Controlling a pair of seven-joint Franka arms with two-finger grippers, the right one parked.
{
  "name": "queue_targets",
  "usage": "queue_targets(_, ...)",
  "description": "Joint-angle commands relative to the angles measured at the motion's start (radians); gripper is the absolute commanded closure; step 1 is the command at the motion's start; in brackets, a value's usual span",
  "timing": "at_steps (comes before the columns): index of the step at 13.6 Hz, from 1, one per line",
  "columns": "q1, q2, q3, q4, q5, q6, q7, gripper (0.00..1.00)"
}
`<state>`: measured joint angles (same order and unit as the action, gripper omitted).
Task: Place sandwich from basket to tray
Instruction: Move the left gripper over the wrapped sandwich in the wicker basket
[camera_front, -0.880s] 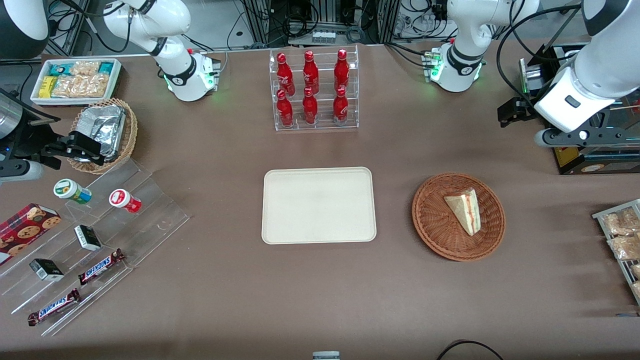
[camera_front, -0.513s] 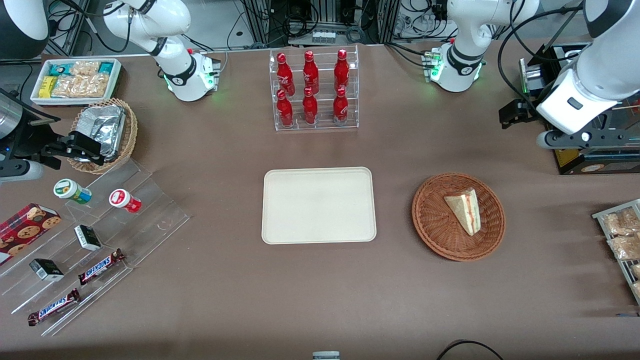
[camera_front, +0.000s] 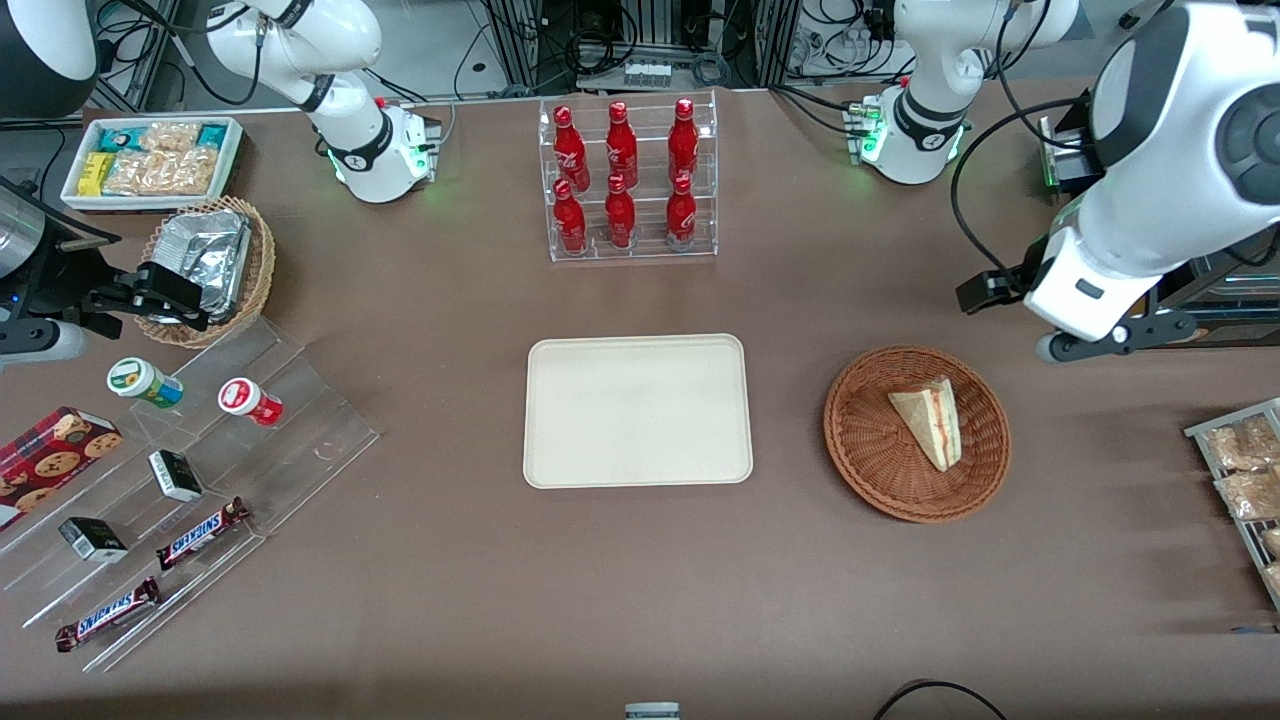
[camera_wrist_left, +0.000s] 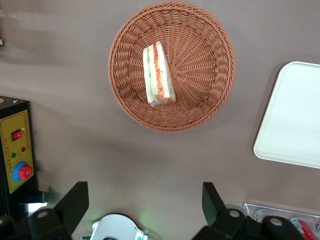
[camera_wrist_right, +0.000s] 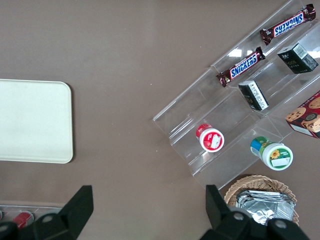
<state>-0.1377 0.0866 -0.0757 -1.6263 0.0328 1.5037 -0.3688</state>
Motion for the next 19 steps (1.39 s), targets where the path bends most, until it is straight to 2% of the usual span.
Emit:
queue_targets(1, 0.018, -0.048, -0.007, -0.113, 0.015, 0.071, 0.104, 0.00)
queue_targets(8, 0.046, -0.056, 0.007, -0.409, 0.010, 0.471, 0.111, 0.00)
queue_targets(12, 0.046, -0.068, 0.074, -0.593, -0.010, 0.718, 0.073, 0.00)
queue_targets(17, 0.044, -0.045, 0.085, -0.641, -0.014, 0.832, -0.035, 0.00)
queue_targets(19, 0.043, -0.042, 0.082, -0.653, -0.059, 0.868, -0.067, 0.00)
